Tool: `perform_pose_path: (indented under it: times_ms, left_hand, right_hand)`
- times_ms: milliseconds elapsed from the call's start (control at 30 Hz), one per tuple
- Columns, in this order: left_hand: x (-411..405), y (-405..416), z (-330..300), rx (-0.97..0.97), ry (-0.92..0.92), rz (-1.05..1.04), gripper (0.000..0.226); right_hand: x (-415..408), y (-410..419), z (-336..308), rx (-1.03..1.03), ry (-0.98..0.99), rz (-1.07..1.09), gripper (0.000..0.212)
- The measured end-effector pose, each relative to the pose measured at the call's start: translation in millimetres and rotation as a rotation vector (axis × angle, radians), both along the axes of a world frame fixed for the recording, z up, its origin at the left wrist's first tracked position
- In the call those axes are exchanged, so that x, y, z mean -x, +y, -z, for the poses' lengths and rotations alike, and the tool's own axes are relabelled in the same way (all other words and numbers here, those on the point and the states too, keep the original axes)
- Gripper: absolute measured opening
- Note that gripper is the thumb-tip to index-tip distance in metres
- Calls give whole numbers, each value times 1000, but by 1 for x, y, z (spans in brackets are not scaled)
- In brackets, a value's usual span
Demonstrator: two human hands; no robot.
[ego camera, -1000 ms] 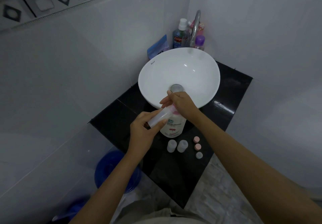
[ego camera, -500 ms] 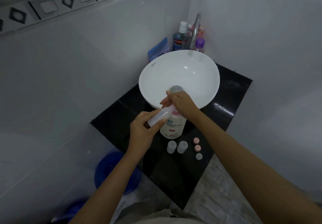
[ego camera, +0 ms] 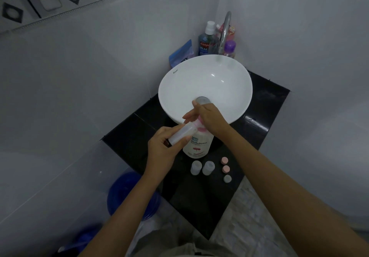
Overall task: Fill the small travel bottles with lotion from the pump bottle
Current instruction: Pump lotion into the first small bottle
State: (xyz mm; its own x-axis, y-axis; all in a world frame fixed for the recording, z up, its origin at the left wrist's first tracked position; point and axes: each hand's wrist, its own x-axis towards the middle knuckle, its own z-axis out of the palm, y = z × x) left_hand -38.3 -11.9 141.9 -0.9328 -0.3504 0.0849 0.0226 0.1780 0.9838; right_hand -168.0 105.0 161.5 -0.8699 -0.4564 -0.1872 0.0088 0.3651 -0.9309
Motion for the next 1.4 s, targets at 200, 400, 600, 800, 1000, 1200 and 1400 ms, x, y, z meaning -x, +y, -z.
perform_pose_path:
  times_ms: [200, 400, 600, 800, 1000, 1200, 1400]
  left_hand:
    - [-1, -1, -4, -12, 2, 2, 37]
    - [1, -3, -5, -26, 1, 7, 43]
    - [1, -1, 2, 4, -17, 6, 40]
    - [2, -4, -3, -26, 3, 16, 48]
    - [4, -5, -1, -9, 11, 13, 40]
    - [2, -3, 4, 2, -8, 14, 37]
    - [3, -5, -7, -30, 28, 18, 35]
  right_hand:
    - [1, 3, -6, 30, -28, -35, 48]
    - [1, 0, -5, 62, 42, 3, 48]
    - [-3, -2, 7, 21, 47, 45, 48]
    - [1, 2, -10, 49, 34, -29, 49]
    - [0, 0, -4, 79, 52, 23, 49]
    - [-4, 0, 5, 29, 11, 44, 48]
    - [2, 3, -10, 72, 34, -30, 47]
